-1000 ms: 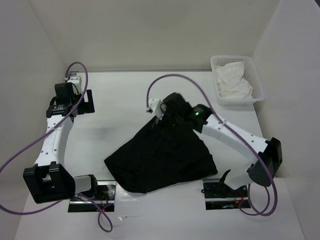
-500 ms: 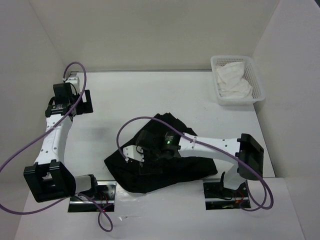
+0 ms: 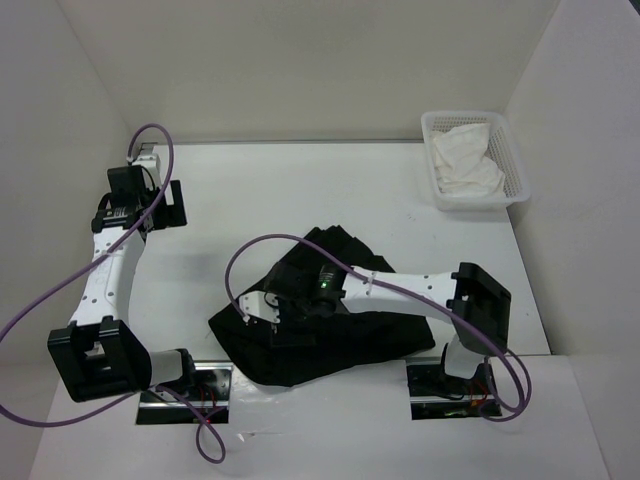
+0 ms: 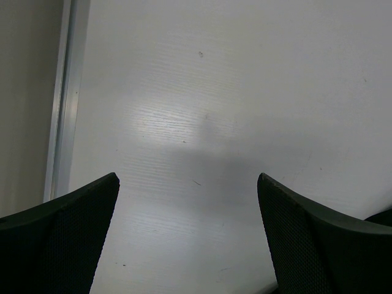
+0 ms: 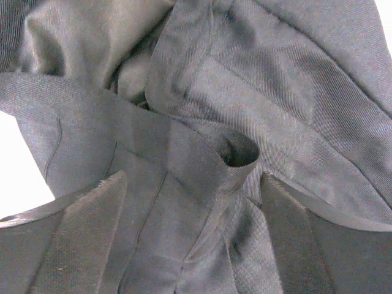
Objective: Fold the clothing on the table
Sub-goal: Flatten the skirt out
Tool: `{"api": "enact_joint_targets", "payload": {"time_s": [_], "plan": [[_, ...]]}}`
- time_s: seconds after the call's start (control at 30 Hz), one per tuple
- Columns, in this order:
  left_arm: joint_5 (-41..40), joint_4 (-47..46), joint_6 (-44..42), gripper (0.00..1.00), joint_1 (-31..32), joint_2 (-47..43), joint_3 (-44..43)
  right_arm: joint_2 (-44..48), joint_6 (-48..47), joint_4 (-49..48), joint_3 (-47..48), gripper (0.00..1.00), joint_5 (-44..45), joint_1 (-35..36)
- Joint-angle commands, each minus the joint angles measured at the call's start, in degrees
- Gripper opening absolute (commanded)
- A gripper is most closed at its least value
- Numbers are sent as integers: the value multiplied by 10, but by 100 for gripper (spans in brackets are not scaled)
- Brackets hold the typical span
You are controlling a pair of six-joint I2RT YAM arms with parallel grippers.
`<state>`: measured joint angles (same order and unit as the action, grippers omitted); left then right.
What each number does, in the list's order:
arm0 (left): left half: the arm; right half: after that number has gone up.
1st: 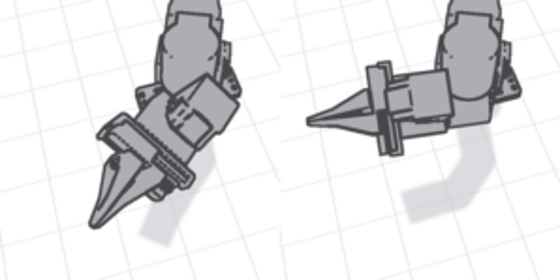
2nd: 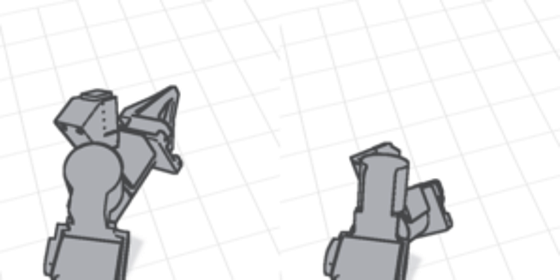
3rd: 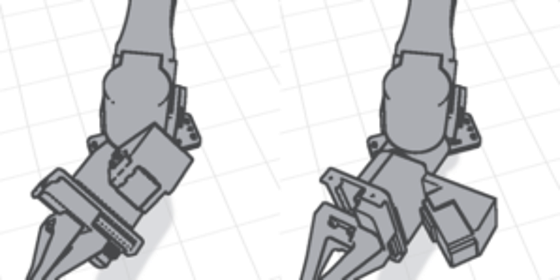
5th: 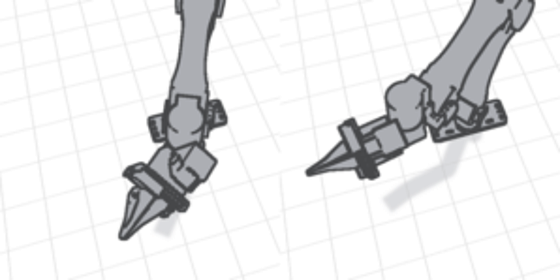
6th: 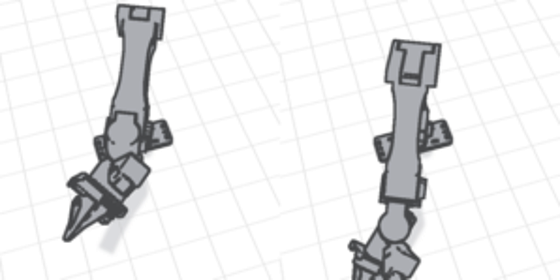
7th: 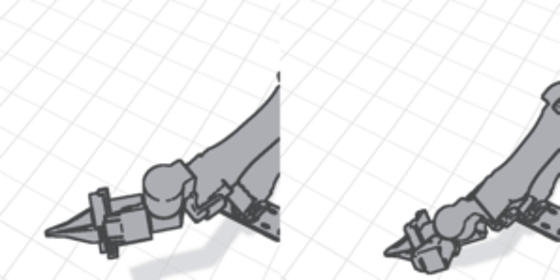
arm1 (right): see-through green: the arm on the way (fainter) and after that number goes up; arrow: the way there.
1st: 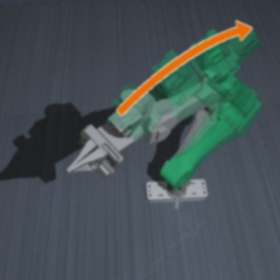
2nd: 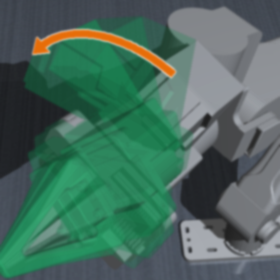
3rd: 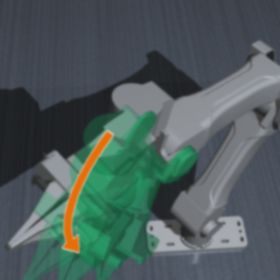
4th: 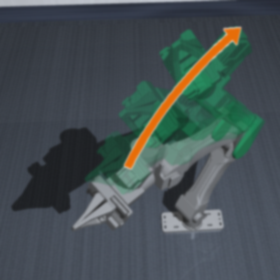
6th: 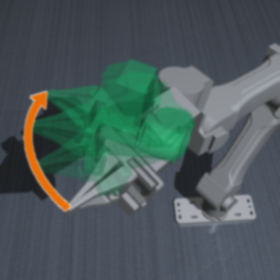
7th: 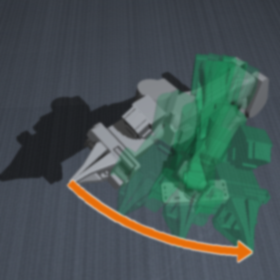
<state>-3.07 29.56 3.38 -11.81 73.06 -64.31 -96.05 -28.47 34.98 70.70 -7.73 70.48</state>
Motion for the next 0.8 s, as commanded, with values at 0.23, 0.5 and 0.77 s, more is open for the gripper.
{"api": "enact_joint_targets", "payload": {"time_s": [0.23, 0.5, 0.77], "plan": [[14, -11, 2, 99, -3, 1, 2, -45, -8, -34, 15, 54, -3, 0], [25, -11, 2, 99, -3, 1, 2, -31, -2, -34, 30, 1, 10, -29], [136, -5, -36, 99, -3, -5, 2, 135, 17, -36, 123, 0, 100, -102]]}}
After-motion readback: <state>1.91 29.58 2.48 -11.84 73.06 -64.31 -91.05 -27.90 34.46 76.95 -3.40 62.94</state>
